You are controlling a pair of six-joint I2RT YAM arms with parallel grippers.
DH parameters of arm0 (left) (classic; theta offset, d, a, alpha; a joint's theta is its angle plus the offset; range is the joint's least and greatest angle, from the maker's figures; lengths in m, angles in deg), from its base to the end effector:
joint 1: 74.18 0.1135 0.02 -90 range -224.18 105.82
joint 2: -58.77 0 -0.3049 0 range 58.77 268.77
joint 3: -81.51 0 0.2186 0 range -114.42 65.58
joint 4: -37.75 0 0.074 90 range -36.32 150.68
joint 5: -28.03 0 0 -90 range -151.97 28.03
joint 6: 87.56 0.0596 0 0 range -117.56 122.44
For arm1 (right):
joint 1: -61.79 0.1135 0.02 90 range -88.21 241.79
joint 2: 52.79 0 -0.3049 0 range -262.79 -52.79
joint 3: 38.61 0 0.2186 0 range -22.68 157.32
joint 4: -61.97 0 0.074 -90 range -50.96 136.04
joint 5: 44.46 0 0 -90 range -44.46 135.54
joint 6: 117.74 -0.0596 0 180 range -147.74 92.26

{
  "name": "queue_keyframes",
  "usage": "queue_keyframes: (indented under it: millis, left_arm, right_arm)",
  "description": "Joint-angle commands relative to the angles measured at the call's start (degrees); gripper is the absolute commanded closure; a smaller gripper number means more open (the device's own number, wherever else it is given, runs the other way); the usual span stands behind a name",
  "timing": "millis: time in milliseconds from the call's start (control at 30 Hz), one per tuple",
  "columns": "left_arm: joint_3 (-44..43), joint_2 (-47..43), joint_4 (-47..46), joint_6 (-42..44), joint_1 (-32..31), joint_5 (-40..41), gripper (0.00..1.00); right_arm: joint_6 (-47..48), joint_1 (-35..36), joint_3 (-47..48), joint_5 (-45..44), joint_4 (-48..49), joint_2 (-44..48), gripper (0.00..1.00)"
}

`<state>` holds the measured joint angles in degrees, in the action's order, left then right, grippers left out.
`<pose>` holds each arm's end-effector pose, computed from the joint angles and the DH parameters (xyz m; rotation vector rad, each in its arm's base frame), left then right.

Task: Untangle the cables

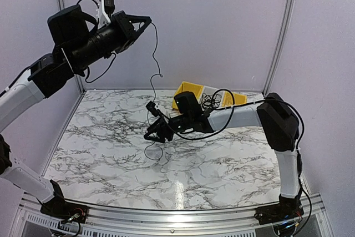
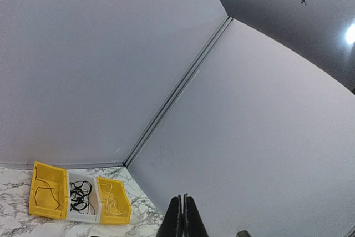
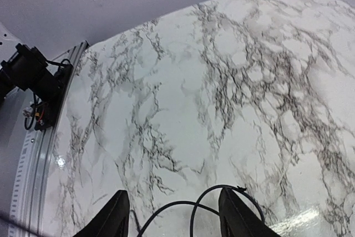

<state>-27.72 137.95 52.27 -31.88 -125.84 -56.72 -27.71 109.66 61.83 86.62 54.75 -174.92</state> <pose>0.1783 -0.2166 0.5581 0.1276 1.3976 -1.2099 0.2992 0.3892 0.2334 -1.2935 1.7534 1.2377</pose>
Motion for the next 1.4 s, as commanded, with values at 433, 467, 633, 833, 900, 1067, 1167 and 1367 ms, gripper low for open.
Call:
queue_keyframes:
  millis: [433, 467, 633, 833, 900, 1067, 1167, 1367]
  left_arm:
    - [-27.64, 2.69, 3.82, 10.76, -0.2, 8.87, 1.0]
    - [-28.34, 2.09, 3.79, 11.68, -0.22, 10.33, 1.0]
    - [-27.87, -1.5, 3.29, 16.19, -0.21, 16.12, 1.0]
    - [-21.55, -7.68, 2.83, 20.48, -0.25, 25.06, 1.0]
    - [-19.8, -9.35, 2.18, 21.29, -0.22, 27.57, 1.0]
    - [-14.72, -12.56, 2.17, 23.33, -0.24, 36.42, 1.0]
    - [-9.14, -14.51, 2.31, 23.92, -0.22, 42.03, 1.0]
    - [4.8, -19.13, 7.88, 20.24, -0.16, 50.26, 1.0]
  right_arm:
    - [10.42, -6.23, -6.7, -20.89, -7.38, 0.18, 0.71]
    - [10.89, -7.35, -7.45, -20.95, -7.61, 0.82, 0.71]
    - [13.05, -13.23, -10.85, -21.26, -8.26, 4.67, 0.8]
    - [16.15, -19.43, -14.1, -22.44, -9.41, 8.73, 0.8]
    - [17.13, -21.74, -15.58, -22.67, -10.53, 10.25, 0.76]
    - [20.84, -26.35, -17.98, -23.03, -13.24, 14.34, 0.5]
    - [23.58, -28.68, -18.5, -23.06, -16.47, 16.82, 0.49]
    - [27.4, -33.01, -21.4, -18.44, -21.74, 22.16, 0.54]
